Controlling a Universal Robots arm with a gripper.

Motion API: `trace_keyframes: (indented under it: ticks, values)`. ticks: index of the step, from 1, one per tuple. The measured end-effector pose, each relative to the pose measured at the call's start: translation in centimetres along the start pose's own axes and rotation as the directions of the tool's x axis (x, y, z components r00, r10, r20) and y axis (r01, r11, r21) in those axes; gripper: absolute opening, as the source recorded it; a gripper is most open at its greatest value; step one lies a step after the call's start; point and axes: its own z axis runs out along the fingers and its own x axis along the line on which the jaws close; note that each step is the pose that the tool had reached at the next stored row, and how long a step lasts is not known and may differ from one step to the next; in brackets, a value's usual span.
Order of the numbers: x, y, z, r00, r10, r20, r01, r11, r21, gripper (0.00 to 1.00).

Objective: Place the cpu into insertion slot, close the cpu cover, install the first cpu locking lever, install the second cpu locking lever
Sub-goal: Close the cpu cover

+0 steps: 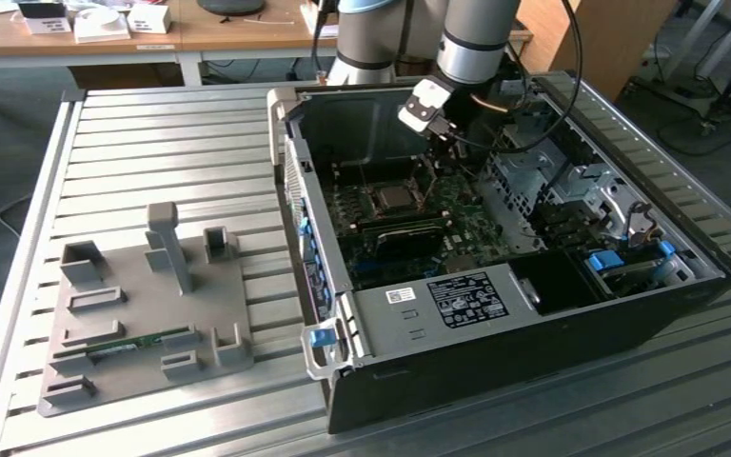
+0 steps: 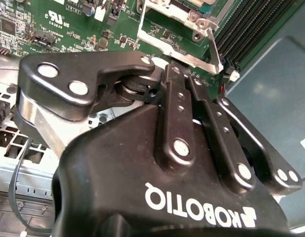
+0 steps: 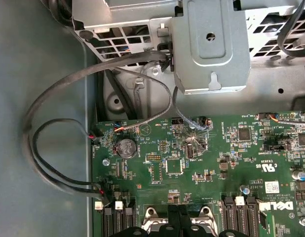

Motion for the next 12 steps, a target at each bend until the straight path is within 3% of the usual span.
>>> trace_keyframes:
  ticks: [6, 12]
  values:
    - [-0.01, -0.07, 0.01, 1.0000, 0.000, -0.0001, 0.000, 1.0000, -0.0001, 0.11]
    - [-0.07, -1.01, -0.02, 1.0000, 0.000, -0.0001, 0.000, 1.0000, -0.0006, 0.11]
